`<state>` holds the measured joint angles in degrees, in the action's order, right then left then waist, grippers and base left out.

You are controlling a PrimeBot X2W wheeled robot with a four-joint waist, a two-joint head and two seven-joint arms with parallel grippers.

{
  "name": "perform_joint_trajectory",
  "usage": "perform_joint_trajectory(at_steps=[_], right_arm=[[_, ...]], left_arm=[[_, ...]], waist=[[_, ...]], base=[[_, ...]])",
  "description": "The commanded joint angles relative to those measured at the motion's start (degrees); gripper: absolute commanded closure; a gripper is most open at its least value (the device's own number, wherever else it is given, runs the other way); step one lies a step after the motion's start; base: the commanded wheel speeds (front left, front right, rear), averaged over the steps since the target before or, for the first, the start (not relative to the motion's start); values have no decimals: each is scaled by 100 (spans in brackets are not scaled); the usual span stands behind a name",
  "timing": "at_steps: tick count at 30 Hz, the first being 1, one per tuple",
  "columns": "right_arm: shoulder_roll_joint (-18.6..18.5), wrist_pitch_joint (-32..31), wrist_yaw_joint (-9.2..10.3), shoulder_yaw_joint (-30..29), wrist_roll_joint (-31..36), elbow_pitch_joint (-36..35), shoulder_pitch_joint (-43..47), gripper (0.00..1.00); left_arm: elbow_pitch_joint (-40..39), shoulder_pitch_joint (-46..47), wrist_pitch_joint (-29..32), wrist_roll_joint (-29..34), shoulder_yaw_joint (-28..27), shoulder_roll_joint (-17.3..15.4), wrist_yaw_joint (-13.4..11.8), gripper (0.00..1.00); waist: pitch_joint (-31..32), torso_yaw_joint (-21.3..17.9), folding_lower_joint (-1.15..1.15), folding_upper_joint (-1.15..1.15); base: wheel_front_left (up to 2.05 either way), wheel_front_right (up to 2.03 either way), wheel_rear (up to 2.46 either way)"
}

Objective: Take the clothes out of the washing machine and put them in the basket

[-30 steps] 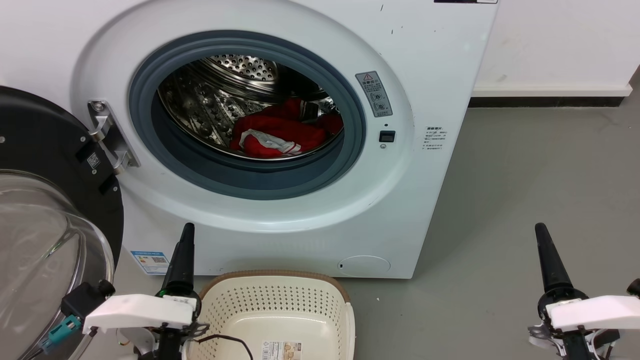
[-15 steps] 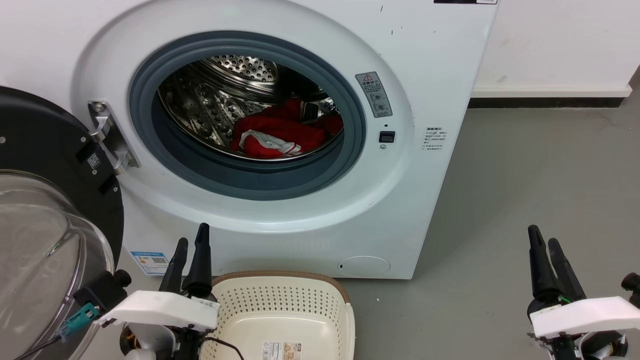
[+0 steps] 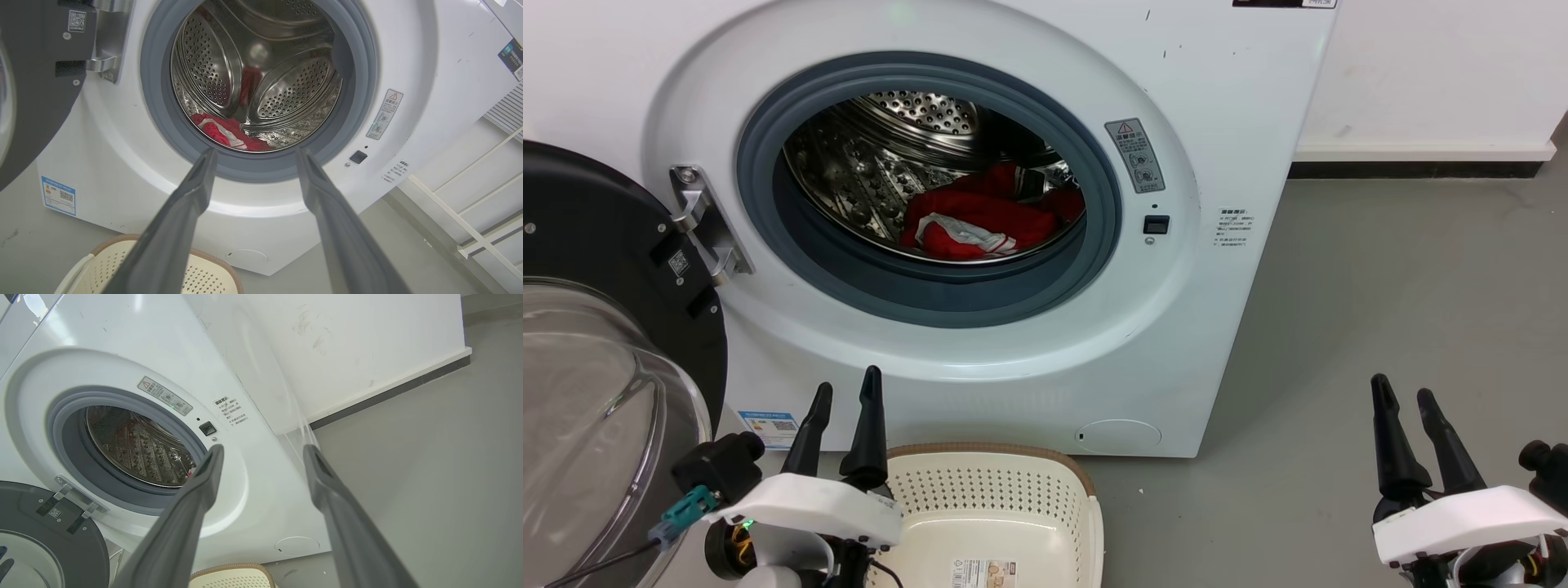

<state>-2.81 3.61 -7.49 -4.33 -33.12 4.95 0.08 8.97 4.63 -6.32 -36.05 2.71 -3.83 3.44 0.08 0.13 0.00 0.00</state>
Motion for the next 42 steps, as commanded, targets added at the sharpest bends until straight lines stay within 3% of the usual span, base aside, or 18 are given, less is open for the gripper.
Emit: perform_joint_trajectory(at_steps=[1, 42], right_arm=[[-13, -6, -1, -4, 221, -102, 25, 0], [-13, 134, 0, -40, 2522, -493, 266, 0]], left_arm=[[-46, 101, -73, 221, 44, -57, -35, 0], [93, 121, -662, 2477, 334, -187, -422, 0]], waist=[[4, 6, 0, 0], [18, -5, 0, 0]], base=[[0, 0, 0], [0, 0, 0]])
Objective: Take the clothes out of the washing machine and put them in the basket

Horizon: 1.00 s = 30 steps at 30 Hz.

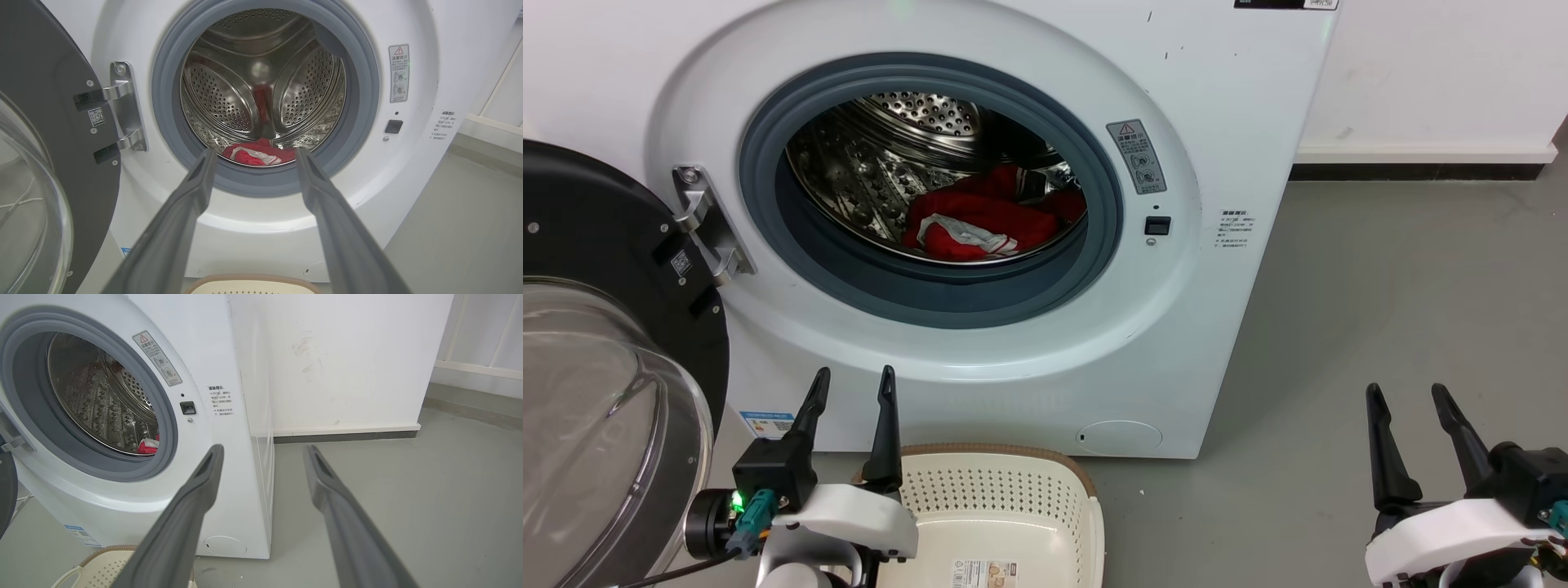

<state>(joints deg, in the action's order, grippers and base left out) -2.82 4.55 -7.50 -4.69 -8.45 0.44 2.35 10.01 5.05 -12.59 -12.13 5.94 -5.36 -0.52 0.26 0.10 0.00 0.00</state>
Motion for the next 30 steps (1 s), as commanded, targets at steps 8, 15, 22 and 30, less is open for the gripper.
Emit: perform_joint_trajectory(at_steps=[8, 15, 22, 30], right_arm=[[-11, 110, 2, -4, 361, -22, 66, 0], [-11, 190, 2, -12, 579, -31, 80, 0], [-10, 246, 2, -28, 771, -38, 96, 0], [-10, 259, 3, -33, 742, 13, 91, 0]], left_arm=[[89, 67, -129, 398, 21, -43, -29, 0], [154, 90, -200, 608, 23, -12, -5, 0], [252, 99, -256, 762, -5, 24, 3, 0], [355, 92, -264, 739, -63, 54, 27, 0]], waist=[[-10, -11, 0, 0], [-22, -14, 0, 0], [-26, -25, 0, 0], [-26, -25, 0, 0]], base=[[0, 0, 0], [0, 0, 0], [0, 0, 0], [0, 0, 0]])
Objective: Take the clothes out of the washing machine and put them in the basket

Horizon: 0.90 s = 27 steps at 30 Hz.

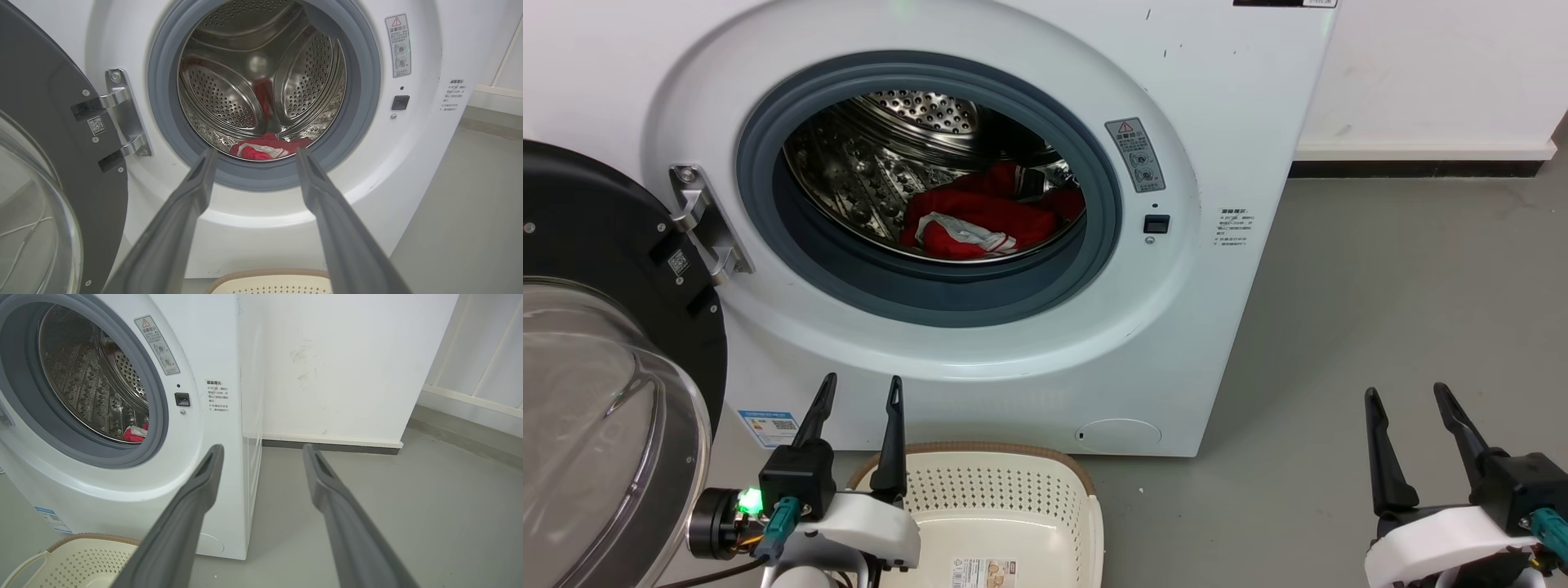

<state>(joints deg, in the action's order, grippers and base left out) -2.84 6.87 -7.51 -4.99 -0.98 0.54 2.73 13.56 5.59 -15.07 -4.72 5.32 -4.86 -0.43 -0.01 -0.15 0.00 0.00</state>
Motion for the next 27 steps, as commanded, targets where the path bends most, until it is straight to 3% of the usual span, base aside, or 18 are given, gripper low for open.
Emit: perform_joint_trajectory(at_steps=[1, 17, 27], right_arm=[[-8, 26, 3, -1, -14, 9, 50, 0], [-8, 12, 4, 31, 1, 77, 30, 0], [-6, -12, 4, 188, 16, -55, -253, 0]], left_arm=[[13, 43, -16, -3, -8, 7, 21, 0], [126, 88, -16, 61, -96, 25, -42, 0], [808, 1139, 319, -52, -209, -248, 51, 0]], waist=[[0, 0, 0, 0], [11, -53, 0, 0], [-463, -608, 0, 0]], base=[[0, 0, 0], [0, 0, 0], [0, 0, 0]])
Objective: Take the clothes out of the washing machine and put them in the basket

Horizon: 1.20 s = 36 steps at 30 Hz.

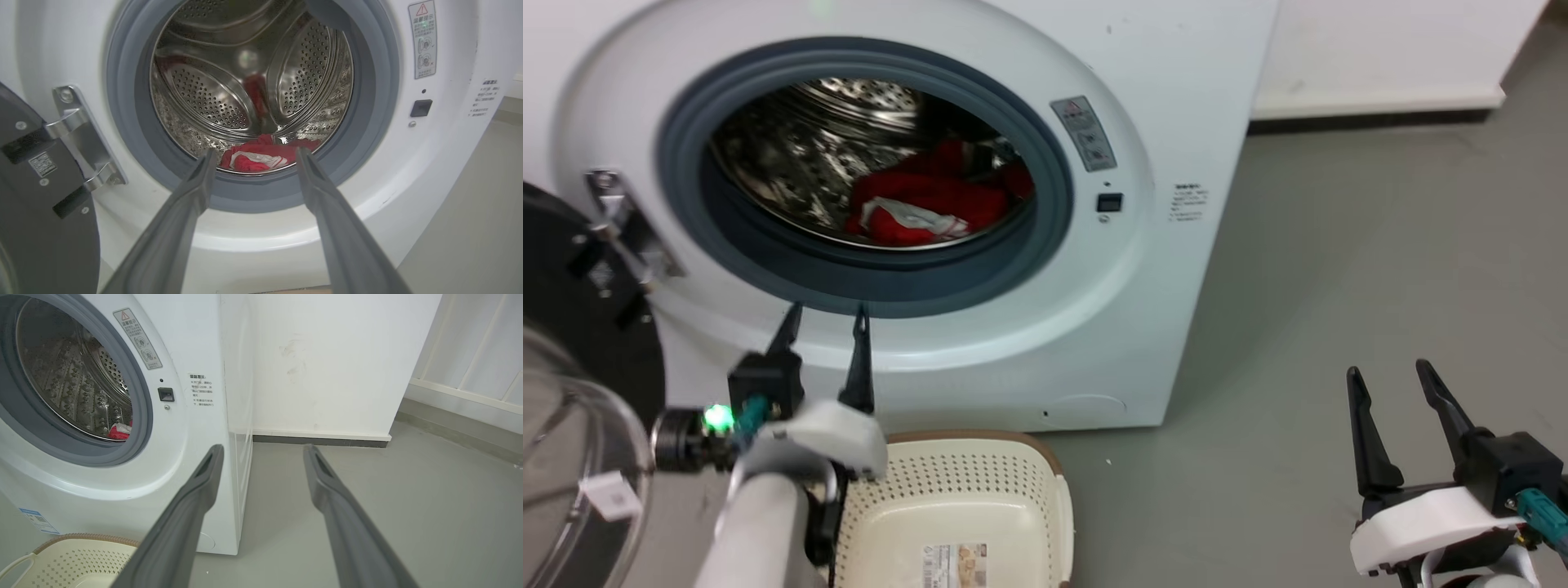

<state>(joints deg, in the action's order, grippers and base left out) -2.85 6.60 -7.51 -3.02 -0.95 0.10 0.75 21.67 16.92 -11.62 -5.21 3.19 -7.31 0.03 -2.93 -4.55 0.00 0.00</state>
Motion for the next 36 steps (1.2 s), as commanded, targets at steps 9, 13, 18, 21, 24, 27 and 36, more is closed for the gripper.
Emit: perform_joint_trajectory(at_steps=[9, 13, 18, 21, 24, 27, 36], right_arm=[[-1, 271, 4, 160, -217, 96, -556, 0], [0, 421, 4, 308, -351, 220, -846, 0], [-1, 604, 4, 482, -541, 404, -1158, 0], [1, 697, 4, 597, -645, 521, -1327, 0], [2, 764, 4, 706, -762, 627, -1471, 0], [1, 816, 4, 813, -873, 729, -1579, 0], [1, 863, 4, 986, -1036, 893, -1720, 0]], left_arm=[[1053, 1856, 948, 6, -142, -819, 241, 0], [1453, 2559, 1224, 70, -160, -1175, 293, 0], [1936, 3356, 1546, 183, -147, -1655, 362, 0], [2145, 3827, 1741, 294, -87, -1954, 392, 0], [2293, 4295, 1934, 437, 28, -2232, 469, 0], [2400, 4739, 2125, 556, 141, -2502, 535, 0], [2572, 5719, 3033, 741, 452, -3112, 688, 0]], waist=[[-1489, -1073, 0, 0], [-2018, -1387, 0, 0], [-2573, -1773, 0, 0], [-2884, -1977, 0, 0], [-3193, -2161, 0, 0], [-3451, -2336, 0, 0], [-3970, -2625, 0, 0]], base=[[0, 0, 0], [0, 0, 0], [0, 0, 0], [0, 0, 0], [0, 0, 0], [0, 0, 0], [0, 0, 0]])
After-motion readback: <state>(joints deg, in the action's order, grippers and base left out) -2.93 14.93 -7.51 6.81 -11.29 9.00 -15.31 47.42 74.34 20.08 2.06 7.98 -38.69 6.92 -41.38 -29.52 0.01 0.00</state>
